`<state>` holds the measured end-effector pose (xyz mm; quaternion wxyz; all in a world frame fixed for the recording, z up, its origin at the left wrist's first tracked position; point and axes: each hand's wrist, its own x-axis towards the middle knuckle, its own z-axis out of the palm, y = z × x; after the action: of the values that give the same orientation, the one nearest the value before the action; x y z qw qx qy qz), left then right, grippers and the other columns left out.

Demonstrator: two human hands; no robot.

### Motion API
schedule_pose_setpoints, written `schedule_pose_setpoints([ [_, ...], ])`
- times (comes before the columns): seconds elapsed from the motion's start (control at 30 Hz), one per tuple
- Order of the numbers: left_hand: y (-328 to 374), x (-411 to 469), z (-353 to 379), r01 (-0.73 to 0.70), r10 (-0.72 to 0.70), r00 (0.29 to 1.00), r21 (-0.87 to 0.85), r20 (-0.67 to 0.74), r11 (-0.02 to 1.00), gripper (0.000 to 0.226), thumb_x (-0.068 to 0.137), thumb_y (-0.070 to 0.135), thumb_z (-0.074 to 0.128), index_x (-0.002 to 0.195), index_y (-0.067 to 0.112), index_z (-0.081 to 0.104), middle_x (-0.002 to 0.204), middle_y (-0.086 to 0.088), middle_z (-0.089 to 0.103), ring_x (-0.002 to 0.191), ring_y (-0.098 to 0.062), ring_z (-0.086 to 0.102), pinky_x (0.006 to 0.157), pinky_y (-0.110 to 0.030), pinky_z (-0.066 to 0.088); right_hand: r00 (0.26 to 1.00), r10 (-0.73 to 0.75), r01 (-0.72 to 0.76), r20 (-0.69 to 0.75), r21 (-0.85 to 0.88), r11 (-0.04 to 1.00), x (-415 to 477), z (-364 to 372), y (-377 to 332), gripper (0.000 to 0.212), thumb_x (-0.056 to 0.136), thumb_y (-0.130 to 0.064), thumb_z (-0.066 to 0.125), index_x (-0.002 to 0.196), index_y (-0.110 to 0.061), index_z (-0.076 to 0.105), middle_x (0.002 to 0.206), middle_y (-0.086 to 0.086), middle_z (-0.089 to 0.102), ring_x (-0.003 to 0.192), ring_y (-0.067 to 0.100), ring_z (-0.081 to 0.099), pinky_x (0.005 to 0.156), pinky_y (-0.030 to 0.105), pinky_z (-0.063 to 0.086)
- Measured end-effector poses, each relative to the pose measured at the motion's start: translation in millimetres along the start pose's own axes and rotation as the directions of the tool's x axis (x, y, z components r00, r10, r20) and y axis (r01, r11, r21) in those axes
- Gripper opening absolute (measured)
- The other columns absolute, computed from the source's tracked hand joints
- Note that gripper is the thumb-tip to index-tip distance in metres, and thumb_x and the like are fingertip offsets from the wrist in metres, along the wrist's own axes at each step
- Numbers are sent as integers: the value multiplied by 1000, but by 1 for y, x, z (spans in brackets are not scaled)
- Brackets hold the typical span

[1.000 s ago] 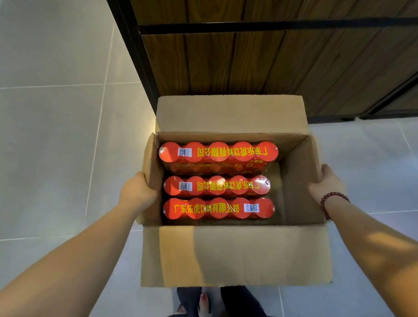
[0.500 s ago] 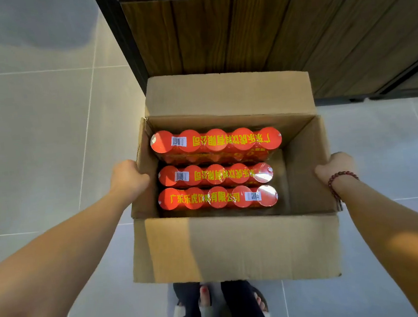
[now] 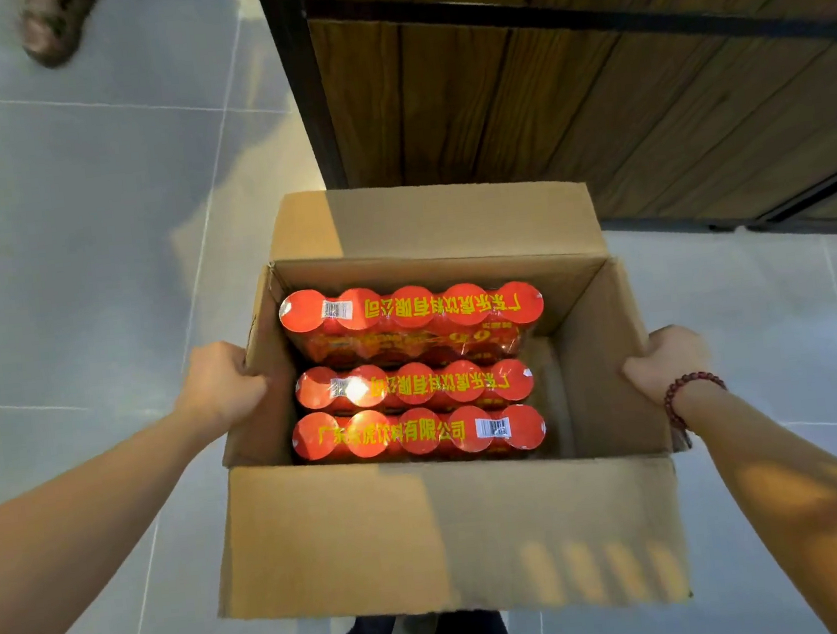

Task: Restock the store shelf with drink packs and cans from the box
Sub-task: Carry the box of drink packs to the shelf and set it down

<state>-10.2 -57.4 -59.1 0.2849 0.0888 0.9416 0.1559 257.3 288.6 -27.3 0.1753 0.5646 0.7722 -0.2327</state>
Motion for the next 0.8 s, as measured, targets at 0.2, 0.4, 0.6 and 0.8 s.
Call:
schedule_pose_setpoints([
  [0.2, -23, -70, -63, 49, -50, 998, -12, -43, 999, 18, 74, 6, 67, 65, -9, 65, 68, -29, 64, 69, -41, 62, 56, -37, 47, 996, -93, 93, 9, -131, 987, -58, -41, -27, 15, 73, -8, 64, 64, 2, 58, 58, 12, 50, 52, 20, 43, 44, 22, 31],
  [0.4, -60, -154, -133, 166, -175, 978, -89, -114, 982, 17, 72, 6, 69, 65, -9, 65, 67, -30, 64, 68, -42, 63, 57, -39, 50, 978, -187, 201, 94, -175, 964, -127, -95, -88, 24, 78, -8, 62, 57, -4, 51, 72, 18, 57, 65, 28, 50, 57, 28, 38],
  [0.6, -109, -259, -200, 321, -370, 901, -225, -228, 920, 20, 71, 4, 68, 62, -12, 61, 59, -27, 55, 61, -36, 60, 53, -34, 43, 916, -374, 395, 143, -182, 900, -203, -125, -172, 26, 81, -16, 67, 94, 6, 64, 98, 25, 64, 98, 40, 60, 85, 46, 52],
  [0.8, -178, -365, -248, 428, -549, 794, -400, -262, 810, 22, 72, 2, 65, 53, -4, 55, 58, -23, 57, 55, -30, 55, 49, -32, 42, 810, -541, 586, 226, -269, 764, -297, -123, -254, 31, 81, -22, 66, 95, 5, 66, 90, 20, 65, 88, 36, 62, 78, 41, 55],
])
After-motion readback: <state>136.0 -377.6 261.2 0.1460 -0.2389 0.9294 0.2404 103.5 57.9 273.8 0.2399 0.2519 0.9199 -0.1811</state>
